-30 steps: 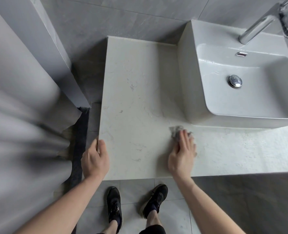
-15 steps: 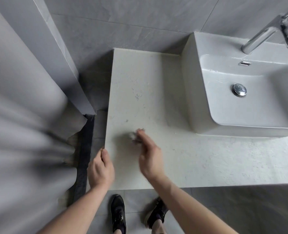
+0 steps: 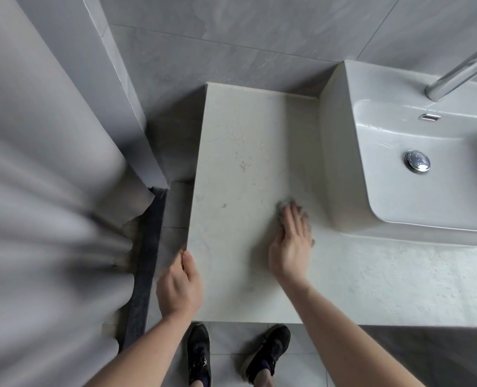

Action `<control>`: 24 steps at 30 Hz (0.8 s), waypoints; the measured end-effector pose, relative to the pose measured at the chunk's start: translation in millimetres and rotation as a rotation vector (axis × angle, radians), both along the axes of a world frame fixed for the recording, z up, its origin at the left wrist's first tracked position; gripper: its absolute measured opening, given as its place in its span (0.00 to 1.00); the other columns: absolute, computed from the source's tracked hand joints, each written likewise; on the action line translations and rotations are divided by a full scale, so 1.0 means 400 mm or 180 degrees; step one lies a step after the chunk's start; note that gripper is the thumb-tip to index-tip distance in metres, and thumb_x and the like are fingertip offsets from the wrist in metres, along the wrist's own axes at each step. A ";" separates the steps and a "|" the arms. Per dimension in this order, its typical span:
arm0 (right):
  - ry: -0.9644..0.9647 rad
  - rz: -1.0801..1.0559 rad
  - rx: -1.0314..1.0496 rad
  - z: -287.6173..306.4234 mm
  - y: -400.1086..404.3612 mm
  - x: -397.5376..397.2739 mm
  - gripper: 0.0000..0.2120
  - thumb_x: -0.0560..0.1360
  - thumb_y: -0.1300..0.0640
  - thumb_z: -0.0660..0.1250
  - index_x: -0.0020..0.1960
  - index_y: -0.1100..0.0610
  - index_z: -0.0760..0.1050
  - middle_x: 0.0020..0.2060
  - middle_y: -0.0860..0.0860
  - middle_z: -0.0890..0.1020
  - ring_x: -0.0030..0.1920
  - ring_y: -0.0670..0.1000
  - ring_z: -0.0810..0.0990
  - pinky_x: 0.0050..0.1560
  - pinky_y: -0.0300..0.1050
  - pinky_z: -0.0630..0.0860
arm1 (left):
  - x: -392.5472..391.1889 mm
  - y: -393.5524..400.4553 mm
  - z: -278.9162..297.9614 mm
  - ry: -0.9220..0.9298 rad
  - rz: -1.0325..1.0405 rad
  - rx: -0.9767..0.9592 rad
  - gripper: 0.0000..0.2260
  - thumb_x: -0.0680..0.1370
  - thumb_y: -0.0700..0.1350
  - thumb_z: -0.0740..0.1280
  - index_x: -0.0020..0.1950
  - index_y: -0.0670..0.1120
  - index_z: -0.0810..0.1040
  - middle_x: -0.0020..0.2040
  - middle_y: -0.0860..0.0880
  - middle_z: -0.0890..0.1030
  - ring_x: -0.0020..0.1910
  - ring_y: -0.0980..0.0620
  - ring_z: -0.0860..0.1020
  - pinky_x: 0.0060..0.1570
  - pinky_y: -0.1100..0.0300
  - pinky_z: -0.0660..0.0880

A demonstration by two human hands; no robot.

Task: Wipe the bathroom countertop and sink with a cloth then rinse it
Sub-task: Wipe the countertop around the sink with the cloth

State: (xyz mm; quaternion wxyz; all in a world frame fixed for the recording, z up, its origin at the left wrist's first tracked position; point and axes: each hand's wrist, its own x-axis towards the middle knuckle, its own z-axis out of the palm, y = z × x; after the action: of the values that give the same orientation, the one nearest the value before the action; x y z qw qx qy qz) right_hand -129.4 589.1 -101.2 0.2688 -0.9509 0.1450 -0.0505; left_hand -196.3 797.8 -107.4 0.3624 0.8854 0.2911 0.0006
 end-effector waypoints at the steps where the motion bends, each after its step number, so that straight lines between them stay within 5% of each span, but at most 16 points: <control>1: -0.0080 0.0193 0.0085 0.001 0.044 0.007 0.31 0.76 0.64 0.55 0.78 0.53 0.69 0.79 0.52 0.68 0.81 0.57 0.62 0.80 0.60 0.59 | 0.000 0.001 -0.001 -0.0061 0.0001 -0.0006 0.16 0.85 0.47 0.56 0.50 0.41 0.81 0.46 0.37 0.84 0.47 0.31 0.80 0.41 0.50 0.71; 6: 0.0018 0.1424 0.0695 0.052 0.265 0.016 0.25 0.77 0.57 0.54 0.72 0.53 0.74 0.75 0.50 0.73 0.80 0.54 0.63 0.82 0.51 0.55 | -0.003 0.006 0.000 -0.0311 -0.0116 0.0027 0.22 0.82 0.54 0.53 0.56 0.42 0.82 0.48 0.39 0.86 0.49 0.33 0.82 0.42 0.50 0.74; 9: 0.0035 0.1799 0.0821 0.083 0.335 0.032 0.17 0.79 0.65 0.59 0.64 0.57 0.78 0.67 0.51 0.79 0.71 0.57 0.72 0.75 0.56 0.67 | -0.004 0.005 0.001 -0.0173 -0.0042 -0.0089 0.24 0.82 0.59 0.50 0.64 0.52 0.80 0.55 0.43 0.85 0.54 0.35 0.81 0.46 0.49 0.77; 11: 0.0047 0.1686 0.1141 0.094 0.320 0.039 0.18 0.77 0.68 0.59 0.63 0.60 0.79 0.64 0.55 0.81 0.67 0.57 0.75 0.69 0.56 0.73 | -0.003 0.004 0.004 -0.0141 -0.0015 -0.0086 0.24 0.82 0.59 0.49 0.62 0.51 0.81 0.54 0.43 0.85 0.53 0.35 0.81 0.45 0.50 0.75; 14: -0.0080 0.1321 0.1363 0.087 0.221 0.045 0.31 0.71 0.68 0.55 0.72 0.58 0.76 0.73 0.54 0.76 0.77 0.52 0.71 0.77 0.46 0.67 | -0.003 0.004 -0.001 -0.0211 -0.0037 -0.0016 0.21 0.83 0.54 0.53 0.57 0.43 0.82 0.50 0.40 0.85 0.50 0.33 0.81 0.42 0.50 0.73; 20: -0.0349 -0.0077 0.0621 0.043 -0.116 0.090 0.20 0.83 0.66 0.56 0.73 0.59 0.76 0.74 0.56 0.74 0.78 0.54 0.67 0.78 0.41 0.61 | -0.001 0.001 0.001 0.0069 0.0031 0.0040 0.16 0.85 0.49 0.57 0.53 0.41 0.81 0.49 0.39 0.85 0.49 0.32 0.81 0.43 0.48 0.73; 24: 0.0011 0.0062 0.0032 -0.008 -0.193 0.086 0.24 0.83 0.58 0.53 0.77 0.61 0.69 0.76 0.56 0.72 0.79 0.60 0.65 0.80 0.51 0.59 | 0.000 0.001 0.005 0.0167 0.0024 0.0023 0.17 0.85 0.49 0.56 0.55 0.42 0.82 0.50 0.40 0.85 0.51 0.33 0.81 0.43 0.49 0.72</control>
State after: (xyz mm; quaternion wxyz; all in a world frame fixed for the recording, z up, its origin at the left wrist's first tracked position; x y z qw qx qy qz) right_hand -95.0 511.8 -104.2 0.2739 -0.9509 0.1366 -0.0455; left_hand -196.3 798.1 -105.4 0.3513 0.8854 0.3038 -0.0202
